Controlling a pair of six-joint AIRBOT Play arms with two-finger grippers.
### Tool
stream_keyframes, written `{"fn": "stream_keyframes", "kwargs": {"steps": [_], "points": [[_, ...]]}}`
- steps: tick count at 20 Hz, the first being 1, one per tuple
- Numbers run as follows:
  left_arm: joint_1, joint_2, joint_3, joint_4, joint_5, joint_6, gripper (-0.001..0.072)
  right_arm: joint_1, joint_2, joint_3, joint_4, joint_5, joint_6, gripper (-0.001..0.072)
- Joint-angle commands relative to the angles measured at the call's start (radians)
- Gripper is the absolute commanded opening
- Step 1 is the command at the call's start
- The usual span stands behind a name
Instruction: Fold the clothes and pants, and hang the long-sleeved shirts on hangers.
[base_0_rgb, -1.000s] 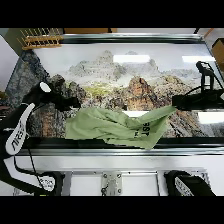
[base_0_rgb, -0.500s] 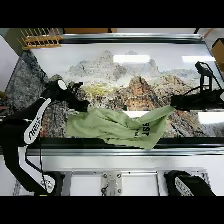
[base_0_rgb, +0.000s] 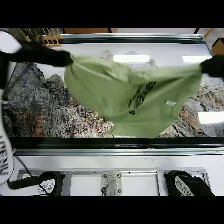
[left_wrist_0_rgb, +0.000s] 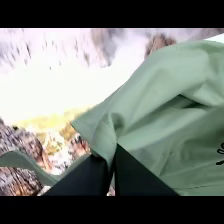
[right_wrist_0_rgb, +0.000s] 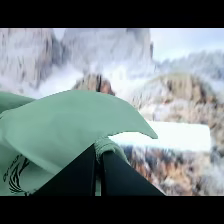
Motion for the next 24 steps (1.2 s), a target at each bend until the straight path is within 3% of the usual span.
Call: {"fn": "stream_keyframes", "kwargs": {"steps": [1, 7, 10, 13, 15, 17, 19, 21, 24], "points": [[0.009, 0.229, 0.112, 0.005, -0.007, -0.008, 0.0011, -0.018, 0.027, 0.212, -0.018, -0.061, -0.006, 0.0012], [0.009, 0.497, 0.097, 0.006, -0.028, -0.089, 0.0011, -0.018, 0.152, 0.245, -0.022, -0.152, -0.003, 0.0012], [0.009, 0.619, -0.034, 0.006, 0.0, -0.148, 0.0011, -0.018, 0.189, 0.245, -0.022, -0.158, 0.0, 0.0012], [0.009, 0.716, -0.216, 0.015, 0.048, -0.24, 0.0011, -0.018, 0.197, 0.245, -0.021, -0.158, 0.035, 0.0012], [0.009, 0.75, -0.343, 0.079, 0.057, -0.349, 0.0011, -0.018, 0.172, 0.245, -0.018, -0.146, 0.07, 0.0011], [0.009, 0.743, -0.463, 0.111, 0.058, -0.417, 0.0011, -0.016, 0.098, 0.245, 0.008, -0.115, 0.081, 0.0011], [0.009, 0.677, -0.551, 0.108, 0.054, -0.417, 0.0011, -0.016, -0.013, 0.245, 0.064, -0.064, 0.081, 0.0011], [0.008, 0.559, -0.607, 0.109, 0.077, -0.385, 0.0011, -0.008, -0.167, 0.245, 0.085, -0.008, 0.08, 0.0011], [0.009, 0.325, -0.633, 0.106, 0.248, -0.309, 0.0011, -0.001, -0.399, 0.245, 0.077, -0.021, 0.056, 0.0011]]}}
